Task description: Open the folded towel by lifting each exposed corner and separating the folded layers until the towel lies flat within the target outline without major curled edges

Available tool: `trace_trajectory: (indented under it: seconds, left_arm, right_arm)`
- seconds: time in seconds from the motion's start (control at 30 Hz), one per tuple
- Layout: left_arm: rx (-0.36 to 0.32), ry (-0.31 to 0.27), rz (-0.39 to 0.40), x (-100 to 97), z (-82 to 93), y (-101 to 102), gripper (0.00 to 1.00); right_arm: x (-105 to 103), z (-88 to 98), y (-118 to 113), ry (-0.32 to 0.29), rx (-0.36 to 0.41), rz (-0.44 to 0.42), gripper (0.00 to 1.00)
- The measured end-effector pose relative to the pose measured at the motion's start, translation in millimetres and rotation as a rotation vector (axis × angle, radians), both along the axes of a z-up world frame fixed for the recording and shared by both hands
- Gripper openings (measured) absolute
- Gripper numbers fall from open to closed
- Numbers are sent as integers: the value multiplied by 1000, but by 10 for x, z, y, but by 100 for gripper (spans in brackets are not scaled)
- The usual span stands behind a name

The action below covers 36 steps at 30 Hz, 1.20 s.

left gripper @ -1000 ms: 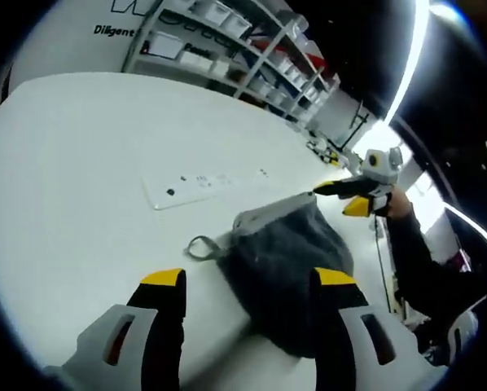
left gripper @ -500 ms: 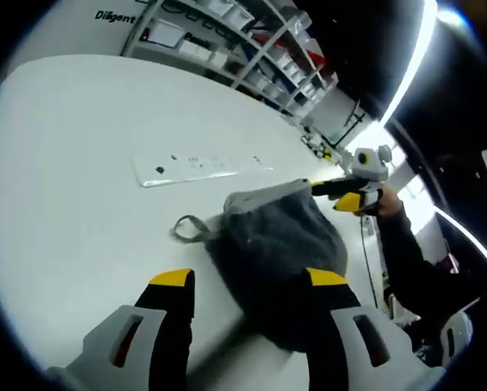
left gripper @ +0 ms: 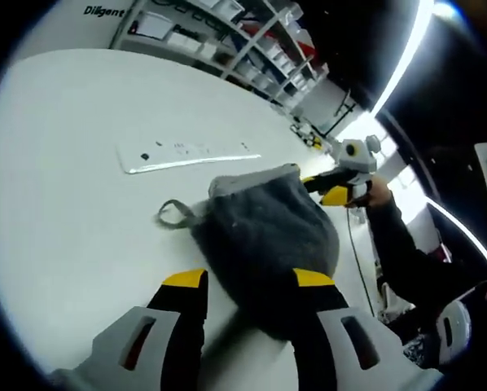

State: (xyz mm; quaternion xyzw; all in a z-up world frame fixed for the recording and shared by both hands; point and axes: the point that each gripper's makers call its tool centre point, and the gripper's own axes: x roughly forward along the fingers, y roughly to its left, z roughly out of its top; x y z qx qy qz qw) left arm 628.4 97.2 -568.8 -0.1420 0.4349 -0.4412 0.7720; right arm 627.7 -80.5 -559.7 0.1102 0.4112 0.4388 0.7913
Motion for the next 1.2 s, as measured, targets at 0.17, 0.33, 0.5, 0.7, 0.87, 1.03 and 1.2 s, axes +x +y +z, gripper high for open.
trace_trajectory:
  seconds: [0.17, 0.33, 0.5, 0.7, 0.87, 1.03, 1.2]
  left_arm:
    - [-7, 3, -1, -16, 0, -33, 36]
    - [5, 9, 26, -29, -44, -44, 38]
    - [13, 24, 31, -85, -87, -88, 34]
    - [-10, 21, 73, -28, -46, -119, 33]
    - [3, 28, 64, -49, -99, -163, 29]
    - [-8, 48, 70, -42, -108, -170, 26]
    - [-1, 61, 72, -35, -175, -177, 26]
  right_arm:
    - [89, -8, -34, -2, -8, -6, 47]
    - [220, -88, -115, 21, -22, -35, 50]
    - [263, -149, -129, 31, -33, -25, 45]
    - [364, -192, -138, 25, -44, -58, 43]
    - [317, -214, -107, 39, -34, -64, 39]
    - [268, -246, -90, 47, -38, -64, 37]
    - [257, -273, -78, 58, -35, -69, 36]
